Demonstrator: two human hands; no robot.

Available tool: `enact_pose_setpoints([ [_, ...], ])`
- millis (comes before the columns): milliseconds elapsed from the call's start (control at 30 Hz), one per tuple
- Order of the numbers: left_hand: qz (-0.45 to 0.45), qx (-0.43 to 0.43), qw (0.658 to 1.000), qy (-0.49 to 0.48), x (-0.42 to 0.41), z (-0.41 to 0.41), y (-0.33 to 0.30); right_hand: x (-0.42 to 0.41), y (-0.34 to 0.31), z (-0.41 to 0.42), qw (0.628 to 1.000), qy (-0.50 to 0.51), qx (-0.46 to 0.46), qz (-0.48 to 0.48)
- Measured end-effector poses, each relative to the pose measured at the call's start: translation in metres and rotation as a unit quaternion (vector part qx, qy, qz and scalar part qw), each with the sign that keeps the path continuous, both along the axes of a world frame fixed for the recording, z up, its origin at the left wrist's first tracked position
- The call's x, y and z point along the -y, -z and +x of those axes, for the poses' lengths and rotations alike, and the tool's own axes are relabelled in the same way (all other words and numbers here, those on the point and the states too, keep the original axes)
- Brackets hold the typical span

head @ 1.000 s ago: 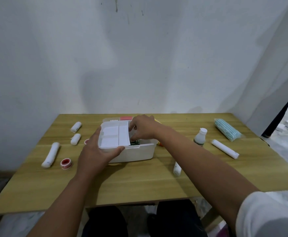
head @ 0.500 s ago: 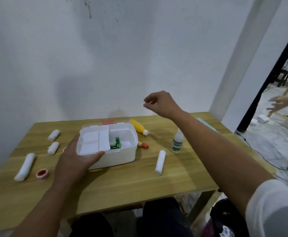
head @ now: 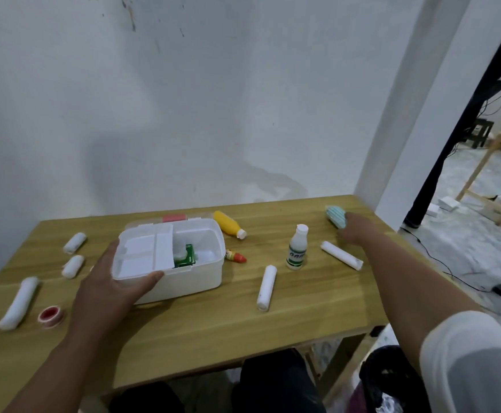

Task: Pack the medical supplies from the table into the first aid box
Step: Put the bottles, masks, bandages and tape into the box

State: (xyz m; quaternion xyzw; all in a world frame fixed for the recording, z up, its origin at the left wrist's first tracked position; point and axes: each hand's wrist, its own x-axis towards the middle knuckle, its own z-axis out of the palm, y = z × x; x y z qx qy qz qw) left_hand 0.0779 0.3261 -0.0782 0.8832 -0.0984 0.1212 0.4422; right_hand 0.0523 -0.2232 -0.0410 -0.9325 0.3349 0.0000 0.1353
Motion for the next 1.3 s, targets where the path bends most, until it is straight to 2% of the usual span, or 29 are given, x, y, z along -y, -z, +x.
enact_pose_setpoints([
  [167,-0.004,-0.014,1.0,-0.006,0.001,-0.001,0.0,0.006,0.019,-0.004,0.993,0.048,0.084,-0.068],
  [267,-0.005,-0.011,1.0,-0.009,0.001,-0.002,-0.001,0.006,0.001,0.008,0.991,0.043,0.117,-0.057],
  [400,-0.003,-0.013,1.0,-0.009,0.001,-0.004,0.0,-0.017,-0.05,0.027,0.98,-0.009,0.197,-0.029],
  [533,-0.015,-0.012,1.0,-0.003,0.003,-0.007,-0.003,-0.064,-0.102,0.043,0.97,-0.098,0.223,-0.007],
  [667,-0.024,-0.015,1.0,0.003,0.007,-0.01,-0.008,-0.121,-0.126,0.051,0.952,-0.228,0.201,0.045],
  [800,-0.029,-0.023,0.999,-0.008,0.004,-0.01,-0.009,-0.179,-0.13,0.049,0.921,-0.357,0.109,0.109],
  [933,-0.03,-0.021,0.999,-0.011,0.004,-0.011,-0.01,-0.232,-0.124,0.046,0.888,-0.454,0.013,0.064],
  [1133,-0.03,-0.008,1.0,-0.006,0.005,-0.01,-0.01,-0.28,-0.11,0.045,0.864,-0.499,-0.053,-0.041],
  [1300,-0.03,-0.001,0.999,-0.012,0.009,-0.013,-0.013,-0.289,-0.11,0.05,0.861,-0.503,-0.063,-0.047],
])
